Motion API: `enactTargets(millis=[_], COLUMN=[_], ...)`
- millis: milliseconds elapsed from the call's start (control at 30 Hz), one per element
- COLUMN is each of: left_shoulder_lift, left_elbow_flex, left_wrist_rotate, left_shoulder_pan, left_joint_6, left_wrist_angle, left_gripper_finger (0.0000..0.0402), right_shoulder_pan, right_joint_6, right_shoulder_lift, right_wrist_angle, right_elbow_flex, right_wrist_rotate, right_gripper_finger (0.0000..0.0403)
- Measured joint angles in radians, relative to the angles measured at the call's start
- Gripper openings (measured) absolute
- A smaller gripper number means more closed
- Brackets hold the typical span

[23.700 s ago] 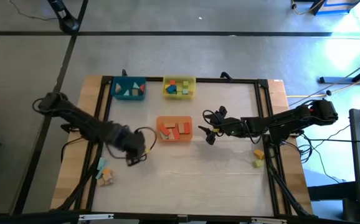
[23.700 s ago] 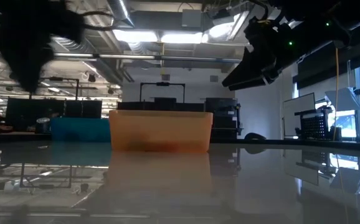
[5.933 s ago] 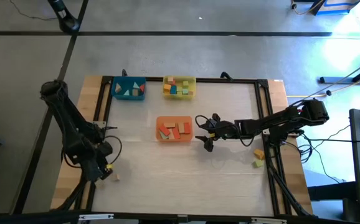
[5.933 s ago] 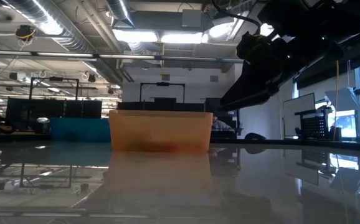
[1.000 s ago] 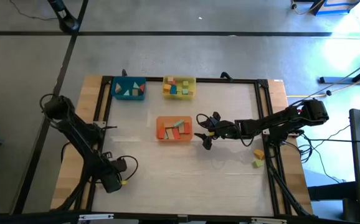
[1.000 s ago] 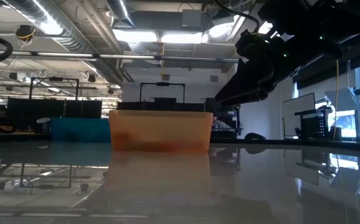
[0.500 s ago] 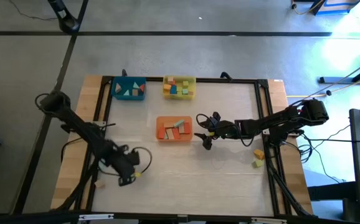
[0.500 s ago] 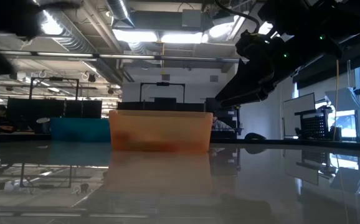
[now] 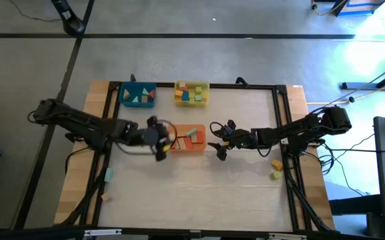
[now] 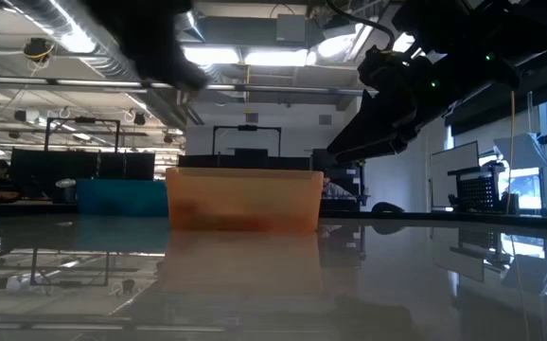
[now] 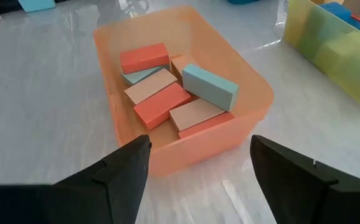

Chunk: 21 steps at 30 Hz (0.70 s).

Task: Sort blocks by size
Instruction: Put the brown square block into the yellow bin

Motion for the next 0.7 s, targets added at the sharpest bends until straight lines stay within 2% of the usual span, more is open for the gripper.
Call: enactTargets(millis=[333,567,700], left_shoulder_lift=[0.104,0.251,0.353], left_elbow_flex=[0.000,0.000,0.032], left_wrist_rotate=[-0.008,0.148,0.166], left_shoulder_pan=[0.320,0.493,0.569], left_joint_6=[0.238,0.288,0.316], left_wrist_angle=[0.376,0.608,0.669], left_gripper_finger=[0.0126,0.0127,0.0127], right_shoulder_pan=[0.000,0.000,0.000], right_joint_6=[0.002,0.002,0.001], right_shoulder_lift=[0.000,0.000,0.000], right_wrist_angle=[0.000,0.001,-0.001], right_elbow_flex=[0.000,0.000,0.000], right_wrist_rotate=[0.000,0.000,0.000], right_gripper_finger=[0.0276,0.0276,0.0276])
